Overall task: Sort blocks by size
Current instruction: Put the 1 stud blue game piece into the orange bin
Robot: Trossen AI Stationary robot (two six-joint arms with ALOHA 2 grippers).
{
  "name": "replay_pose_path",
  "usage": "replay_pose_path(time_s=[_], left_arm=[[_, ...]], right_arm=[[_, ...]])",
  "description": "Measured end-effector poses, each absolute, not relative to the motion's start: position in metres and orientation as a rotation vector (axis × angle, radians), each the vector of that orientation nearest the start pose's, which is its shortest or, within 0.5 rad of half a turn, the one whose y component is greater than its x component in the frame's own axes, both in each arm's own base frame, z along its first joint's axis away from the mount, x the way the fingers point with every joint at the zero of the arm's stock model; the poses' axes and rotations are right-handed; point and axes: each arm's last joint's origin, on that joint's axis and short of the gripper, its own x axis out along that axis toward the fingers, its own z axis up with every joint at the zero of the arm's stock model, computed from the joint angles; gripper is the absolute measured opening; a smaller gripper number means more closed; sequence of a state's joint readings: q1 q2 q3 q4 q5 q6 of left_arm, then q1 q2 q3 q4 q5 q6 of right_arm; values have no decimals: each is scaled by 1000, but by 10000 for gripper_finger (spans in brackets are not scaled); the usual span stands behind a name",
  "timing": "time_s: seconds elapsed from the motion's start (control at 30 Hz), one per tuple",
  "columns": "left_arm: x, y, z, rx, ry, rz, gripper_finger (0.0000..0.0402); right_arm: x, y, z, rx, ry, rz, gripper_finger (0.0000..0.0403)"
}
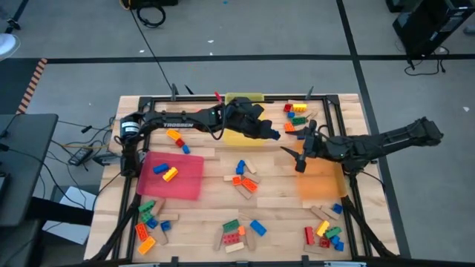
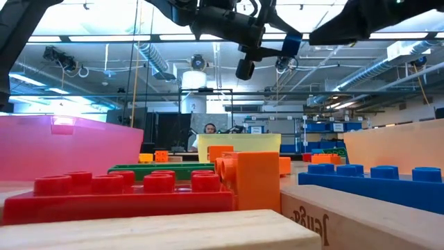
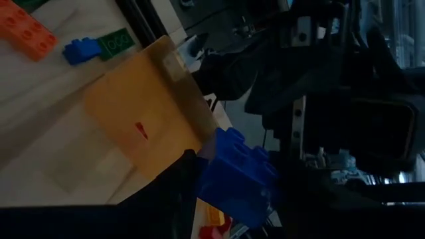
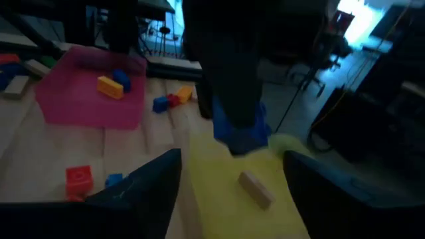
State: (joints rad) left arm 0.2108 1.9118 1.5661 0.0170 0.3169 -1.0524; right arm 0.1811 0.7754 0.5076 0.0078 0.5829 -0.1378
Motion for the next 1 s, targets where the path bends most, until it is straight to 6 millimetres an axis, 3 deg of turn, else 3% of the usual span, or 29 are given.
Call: replay_pose_path(time_s=[0.2, 0.43, 0.67, 1.0], left_arm=[[441, 85, 295, -1127, 341, 81, 170], [441, 84, 295, -1127, 344, 76, 170], [442, 81, 295, -1127, 350, 65, 170], [443, 75, 295, -1128, 361, 44, 170]], right_arm=[[186, 12, 253, -249, 275, -388, 318], [201, 10, 253, -277, 223, -410, 310], [210, 6, 246, -296, 245, -429, 265], [212, 6, 247, -291, 225, -430, 167]])
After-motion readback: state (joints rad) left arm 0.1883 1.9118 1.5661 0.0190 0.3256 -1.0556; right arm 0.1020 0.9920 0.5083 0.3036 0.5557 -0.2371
